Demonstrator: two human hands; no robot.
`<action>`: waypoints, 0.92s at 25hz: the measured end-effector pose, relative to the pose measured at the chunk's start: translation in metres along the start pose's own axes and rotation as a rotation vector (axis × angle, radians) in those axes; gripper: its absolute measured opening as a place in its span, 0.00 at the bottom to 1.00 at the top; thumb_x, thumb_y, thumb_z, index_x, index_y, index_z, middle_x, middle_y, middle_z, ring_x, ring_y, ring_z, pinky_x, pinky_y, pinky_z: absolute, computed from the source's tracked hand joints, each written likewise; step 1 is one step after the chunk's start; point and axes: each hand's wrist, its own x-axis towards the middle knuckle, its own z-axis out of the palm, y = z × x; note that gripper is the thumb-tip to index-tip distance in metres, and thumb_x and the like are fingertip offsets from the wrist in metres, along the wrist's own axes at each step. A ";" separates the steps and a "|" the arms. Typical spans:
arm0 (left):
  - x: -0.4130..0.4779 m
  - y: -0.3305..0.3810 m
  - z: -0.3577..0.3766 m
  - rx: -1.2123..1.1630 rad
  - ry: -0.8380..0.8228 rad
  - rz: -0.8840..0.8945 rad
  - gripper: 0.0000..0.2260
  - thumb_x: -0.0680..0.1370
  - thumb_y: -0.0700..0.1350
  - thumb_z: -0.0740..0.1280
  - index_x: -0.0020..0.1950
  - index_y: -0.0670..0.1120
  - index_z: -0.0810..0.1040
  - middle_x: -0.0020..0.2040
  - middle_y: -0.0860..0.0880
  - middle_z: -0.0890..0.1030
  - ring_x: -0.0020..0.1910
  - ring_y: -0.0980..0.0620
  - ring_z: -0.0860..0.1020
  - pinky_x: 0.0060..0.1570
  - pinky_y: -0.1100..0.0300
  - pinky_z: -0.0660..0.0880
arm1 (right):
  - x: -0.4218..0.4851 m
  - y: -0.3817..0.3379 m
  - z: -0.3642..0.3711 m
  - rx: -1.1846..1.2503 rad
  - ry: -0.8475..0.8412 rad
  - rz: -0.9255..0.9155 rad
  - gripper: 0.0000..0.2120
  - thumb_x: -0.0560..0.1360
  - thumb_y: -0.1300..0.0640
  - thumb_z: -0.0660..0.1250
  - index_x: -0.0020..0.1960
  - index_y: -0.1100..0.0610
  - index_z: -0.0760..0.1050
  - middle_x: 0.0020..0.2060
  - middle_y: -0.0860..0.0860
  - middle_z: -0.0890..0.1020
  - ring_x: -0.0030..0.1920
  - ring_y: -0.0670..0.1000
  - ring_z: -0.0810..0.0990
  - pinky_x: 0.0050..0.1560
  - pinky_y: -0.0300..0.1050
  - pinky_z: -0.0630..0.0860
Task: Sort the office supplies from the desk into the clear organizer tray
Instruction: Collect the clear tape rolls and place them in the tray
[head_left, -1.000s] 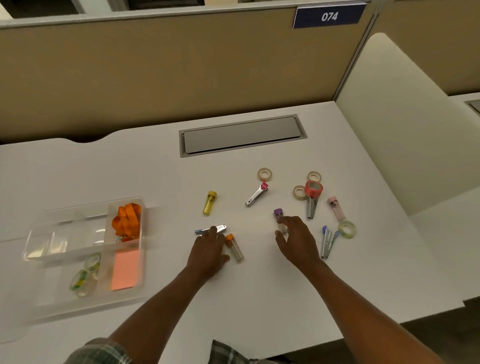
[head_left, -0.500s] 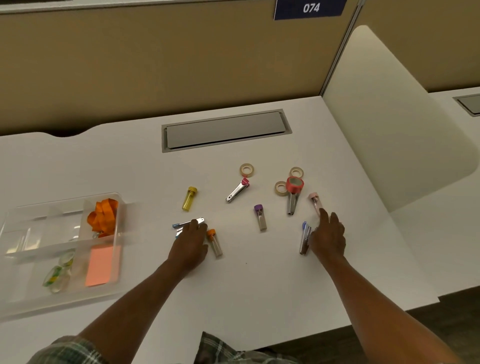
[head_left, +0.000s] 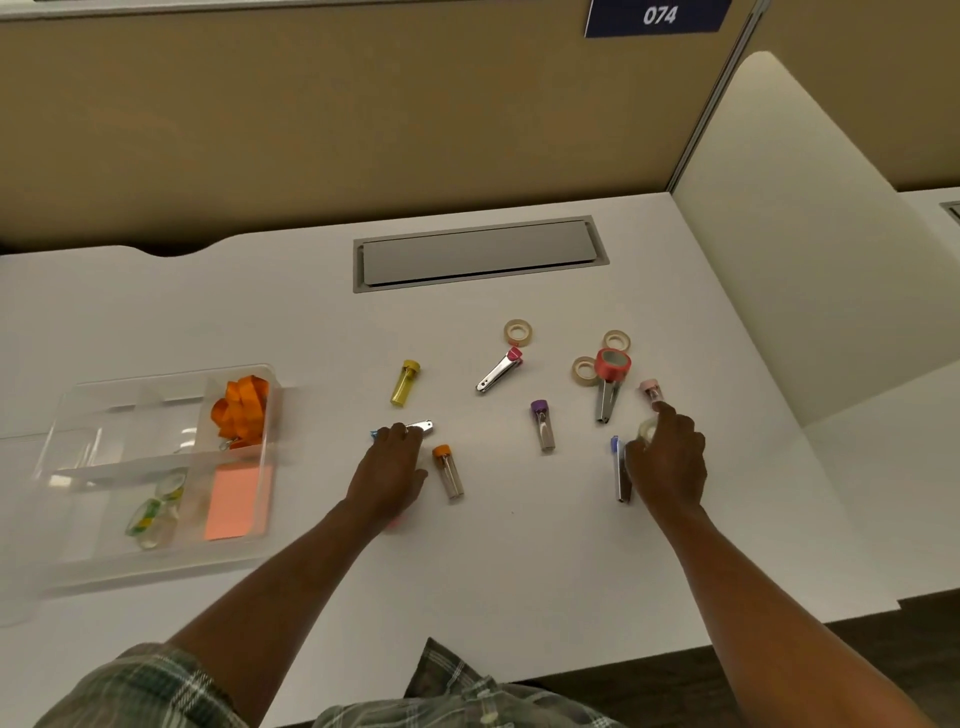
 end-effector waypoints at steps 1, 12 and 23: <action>-0.002 -0.002 -0.004 -0.021 0.011 -0.012 0.26 0.75 0.46 0.71 0.71 0.44 0.69 0.60 0.44 0.75 0.59 0.44 0.71 0.54 0.54 0.72 | -0.003 -0.007 0.000 0.049 0.030 -0.028 0.25 0.73 0.60 0.68 0.69 0.58 0.69 0.59 0.60 0.76 0.59 0.64 0.73 0.53 0.57 0.75; -0.029 -0.054 -0.061 -0.643 0.228 -0.282 0.14 0.75 0.57 0.71 0.51 0.49 0.76 0.42 0.53 0.81 0.39 0.56 0.80 0.35 0.62 0.73 | -0.083 -0.144 0.051 0.716 -0.343 0.025 0.09 0.78 0.47 0.66 0.52 0.52 0.77 0.47 0.53 0.84 0.43 0.51 0.84 0.39 0.44 0.79; -0.107 -0.167 -0.101 -0.604 0.437 -0.240 0.12 0.74 0.51 0.74 0.40 0.44 0.78 0.38 0.52 0.79 0.38 0.55 0.77 0.37 0.67 0.70 | -0.193 -0.304 0.109 0.532 -0.588 -0.385 0.14 0.77 0.41 0.66 0.44 0.51 0.79 0.42 0.45 0.84 0.43 0.47 0.83 0.46 0.47 0.78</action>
